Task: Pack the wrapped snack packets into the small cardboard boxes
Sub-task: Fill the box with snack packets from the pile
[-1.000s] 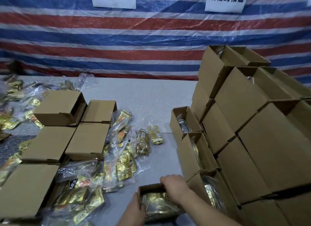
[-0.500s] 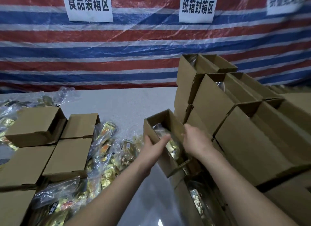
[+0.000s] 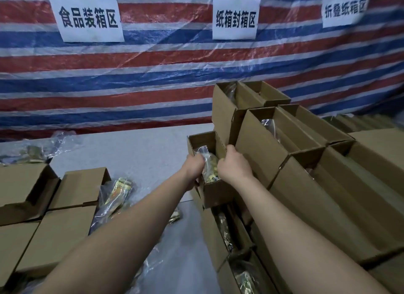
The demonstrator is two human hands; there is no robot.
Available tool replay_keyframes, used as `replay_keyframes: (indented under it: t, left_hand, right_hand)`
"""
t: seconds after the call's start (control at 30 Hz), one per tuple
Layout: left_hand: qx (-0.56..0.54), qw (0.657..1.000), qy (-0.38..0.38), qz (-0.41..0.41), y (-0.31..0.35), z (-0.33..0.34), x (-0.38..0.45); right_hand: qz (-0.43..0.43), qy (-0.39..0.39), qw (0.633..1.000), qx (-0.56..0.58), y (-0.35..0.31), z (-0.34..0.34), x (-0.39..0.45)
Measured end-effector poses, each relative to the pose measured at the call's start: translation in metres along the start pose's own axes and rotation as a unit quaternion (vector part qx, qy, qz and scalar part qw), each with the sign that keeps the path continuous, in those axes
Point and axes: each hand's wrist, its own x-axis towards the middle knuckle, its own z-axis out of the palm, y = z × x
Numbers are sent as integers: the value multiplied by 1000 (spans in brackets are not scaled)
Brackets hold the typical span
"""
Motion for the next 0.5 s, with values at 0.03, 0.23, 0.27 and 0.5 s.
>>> replay_keyframes:
  t: [0.03,0.23,0.27,0.5]
  left_hand:
    - [-9,1000,-4,-3,2,-1,9]
    - [-15,1000,-1,-17,13,-2,47]
    - [-14,1000,0,-18,13,-2,54]
    - [9,999,3,-40,-4,-8,89]
  right_hand:
    - [-2,-5,1000,4,-1,2,6]
    - [2,-33,998,47,6,9,42]
    - [0,-37,998,49,6,12,46]
    - [12,-58,997,41,14,40,67]
